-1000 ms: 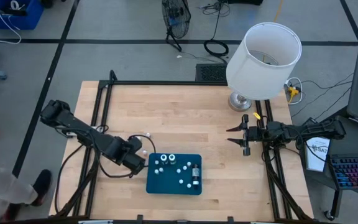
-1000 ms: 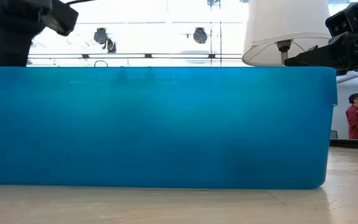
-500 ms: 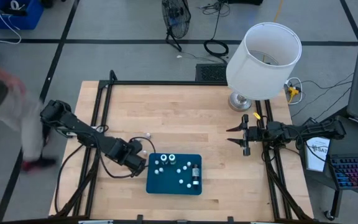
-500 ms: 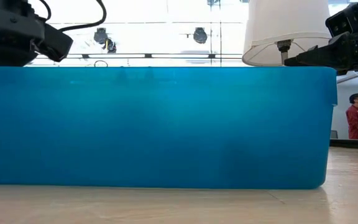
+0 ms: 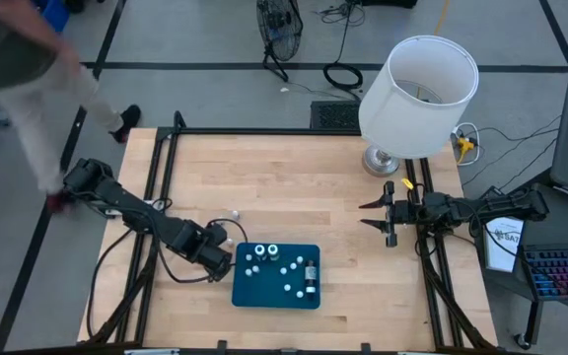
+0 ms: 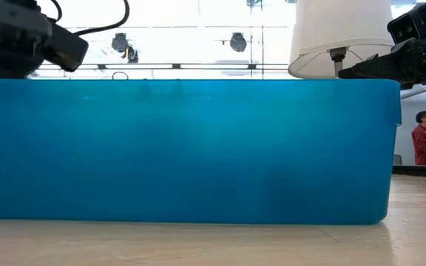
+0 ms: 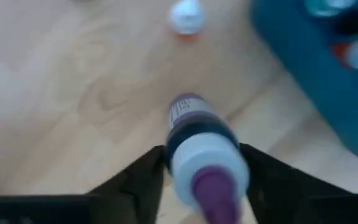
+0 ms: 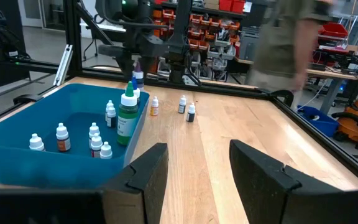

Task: Pick & Place food coloring
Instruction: Put the large purple food coloring bottle into the blue container

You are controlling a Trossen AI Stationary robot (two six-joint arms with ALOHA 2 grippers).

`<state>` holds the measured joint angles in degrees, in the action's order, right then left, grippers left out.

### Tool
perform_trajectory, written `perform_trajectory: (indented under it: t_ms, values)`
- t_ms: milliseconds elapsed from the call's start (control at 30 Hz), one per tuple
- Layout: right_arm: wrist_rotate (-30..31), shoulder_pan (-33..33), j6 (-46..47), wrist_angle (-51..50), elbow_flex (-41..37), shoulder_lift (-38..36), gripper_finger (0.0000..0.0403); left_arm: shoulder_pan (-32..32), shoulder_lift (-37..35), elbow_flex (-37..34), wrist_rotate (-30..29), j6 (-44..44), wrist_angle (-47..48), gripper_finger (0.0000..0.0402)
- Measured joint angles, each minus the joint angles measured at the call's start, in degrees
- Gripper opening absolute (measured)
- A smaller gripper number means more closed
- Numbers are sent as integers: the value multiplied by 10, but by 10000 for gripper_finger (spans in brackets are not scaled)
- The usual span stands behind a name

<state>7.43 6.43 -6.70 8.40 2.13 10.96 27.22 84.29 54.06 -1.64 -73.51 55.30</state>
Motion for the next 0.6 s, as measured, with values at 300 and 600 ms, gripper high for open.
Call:
perform_trajectory:
  t_ms: [300, 600]
  values:
    - [0, 0, 0, 0, 0, 0, 161, 15, 0, 0, -28, 98, -70, 135]
    - [0, 0, 0, 0, 0, 0, 161, 30, 0, 58, -31, 79, 35, 84]
